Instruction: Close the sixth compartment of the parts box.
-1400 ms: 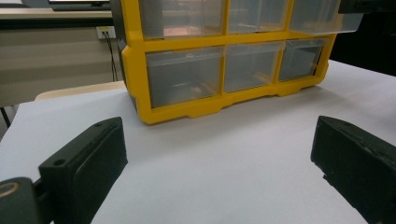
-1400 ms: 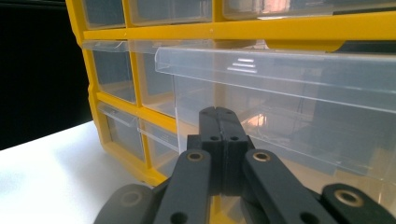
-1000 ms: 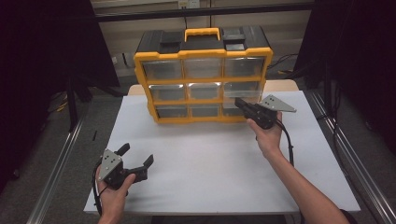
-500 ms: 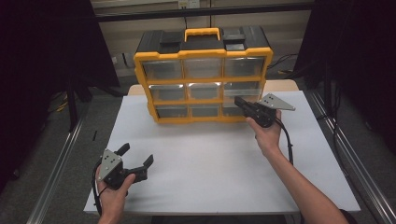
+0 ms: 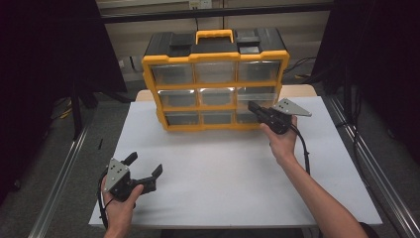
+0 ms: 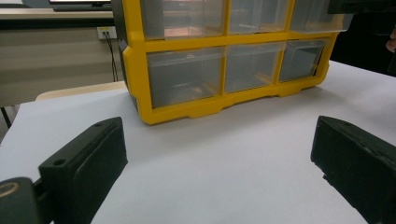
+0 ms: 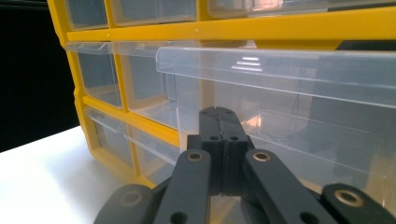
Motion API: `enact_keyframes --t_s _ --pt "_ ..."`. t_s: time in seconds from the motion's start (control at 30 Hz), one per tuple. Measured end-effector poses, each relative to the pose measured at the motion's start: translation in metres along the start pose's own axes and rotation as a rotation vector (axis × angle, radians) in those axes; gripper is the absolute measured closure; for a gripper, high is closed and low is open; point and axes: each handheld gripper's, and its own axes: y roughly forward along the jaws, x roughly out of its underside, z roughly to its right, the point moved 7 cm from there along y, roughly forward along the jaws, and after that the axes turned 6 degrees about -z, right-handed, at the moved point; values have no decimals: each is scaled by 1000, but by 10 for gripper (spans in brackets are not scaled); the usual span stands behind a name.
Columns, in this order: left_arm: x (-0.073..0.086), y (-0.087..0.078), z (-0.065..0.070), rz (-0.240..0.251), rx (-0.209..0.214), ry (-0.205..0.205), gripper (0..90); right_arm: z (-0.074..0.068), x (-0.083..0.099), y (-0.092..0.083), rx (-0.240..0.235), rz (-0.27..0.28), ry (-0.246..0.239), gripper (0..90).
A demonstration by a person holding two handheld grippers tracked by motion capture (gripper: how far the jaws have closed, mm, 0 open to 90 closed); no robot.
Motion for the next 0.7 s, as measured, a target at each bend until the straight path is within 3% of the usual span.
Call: enact_keyframes --t_s 0.7 --pt "0 0 0 -1 1 1 36 4 -1 5 16 2 13 900"
